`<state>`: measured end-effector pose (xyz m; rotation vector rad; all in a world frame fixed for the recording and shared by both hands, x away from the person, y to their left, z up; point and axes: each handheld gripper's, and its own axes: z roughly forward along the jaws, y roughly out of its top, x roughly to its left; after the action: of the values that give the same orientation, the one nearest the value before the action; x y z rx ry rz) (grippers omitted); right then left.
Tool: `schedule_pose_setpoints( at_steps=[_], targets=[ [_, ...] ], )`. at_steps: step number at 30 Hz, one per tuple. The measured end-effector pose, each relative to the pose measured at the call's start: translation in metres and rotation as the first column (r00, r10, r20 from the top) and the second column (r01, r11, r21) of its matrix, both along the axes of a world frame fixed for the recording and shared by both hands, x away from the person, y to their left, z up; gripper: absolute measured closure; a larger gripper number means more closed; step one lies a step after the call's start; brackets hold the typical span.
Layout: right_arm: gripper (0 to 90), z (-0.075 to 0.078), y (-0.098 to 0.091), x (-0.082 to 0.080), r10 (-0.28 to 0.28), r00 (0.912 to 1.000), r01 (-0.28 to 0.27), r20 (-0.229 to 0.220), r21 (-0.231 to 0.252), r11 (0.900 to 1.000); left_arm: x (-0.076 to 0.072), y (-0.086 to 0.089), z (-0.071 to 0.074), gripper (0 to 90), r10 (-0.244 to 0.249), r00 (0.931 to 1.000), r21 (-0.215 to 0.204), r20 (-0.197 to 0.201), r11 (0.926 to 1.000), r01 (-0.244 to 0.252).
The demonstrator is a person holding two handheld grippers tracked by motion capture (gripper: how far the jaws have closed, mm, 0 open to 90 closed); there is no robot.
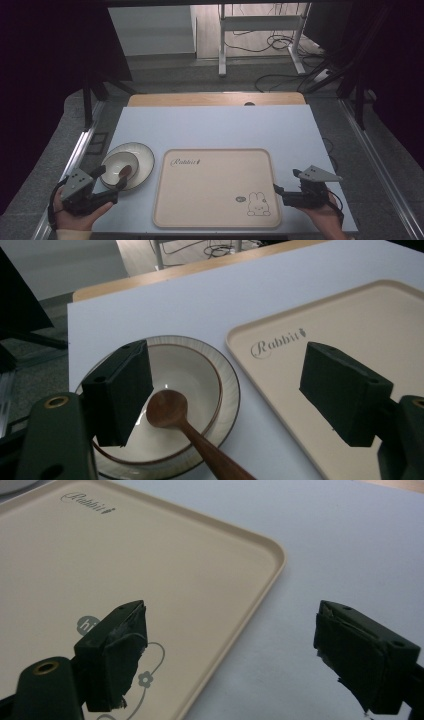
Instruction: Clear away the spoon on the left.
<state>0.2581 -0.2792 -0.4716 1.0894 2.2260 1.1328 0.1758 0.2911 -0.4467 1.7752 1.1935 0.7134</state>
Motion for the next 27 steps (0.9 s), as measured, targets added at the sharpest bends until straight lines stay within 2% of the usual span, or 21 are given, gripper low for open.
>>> schedule_pose_setpoints(
  at_steps=[3,7,13,21,27],
  targets=[
    [14.1,0.0,0.0,0.0,0.0,1.0,0.0,-0.001,-0.001,1.0,-0.003,0.002,-0.004,21.0,-0.004,1.0,-0.004,-0.007,1.0,0.004],
    [14.1,0.0,0.001,0.0,0.003,1.0,-0.003,-0.003,-0.002,1.0,-0.01,0.004,-0.015,21.7,-0.007,0.9992,0.014,-0.04,0.9999,0.007],
    [14.1,-0.001,0.002,0.0,0.003,1.0,-0.003,-0.009,-0.002,1.0,-0.017,0.008,-0.023,21.9,-0.004,0.9986,0.025,-0.053,0.9997,0.006],
    [14.1,-0.003,0.004,0.001,0.007,0.9998,-0.007,-0.016,-0.007,0.9999,-0.016,0.012,-0.031,22.6,-0.011,0.9972,0.014,-0.074,0.9998,0.012],
    [14.4,-0.003,0.004,0.001,0.001,0.9998,-0.001,-0.019,-0.009,1.0,-0.014,0.009,-0.036,24.2,-0.026,0.9954,0.048,-0.092,0.9984,0.031]
  ],
)
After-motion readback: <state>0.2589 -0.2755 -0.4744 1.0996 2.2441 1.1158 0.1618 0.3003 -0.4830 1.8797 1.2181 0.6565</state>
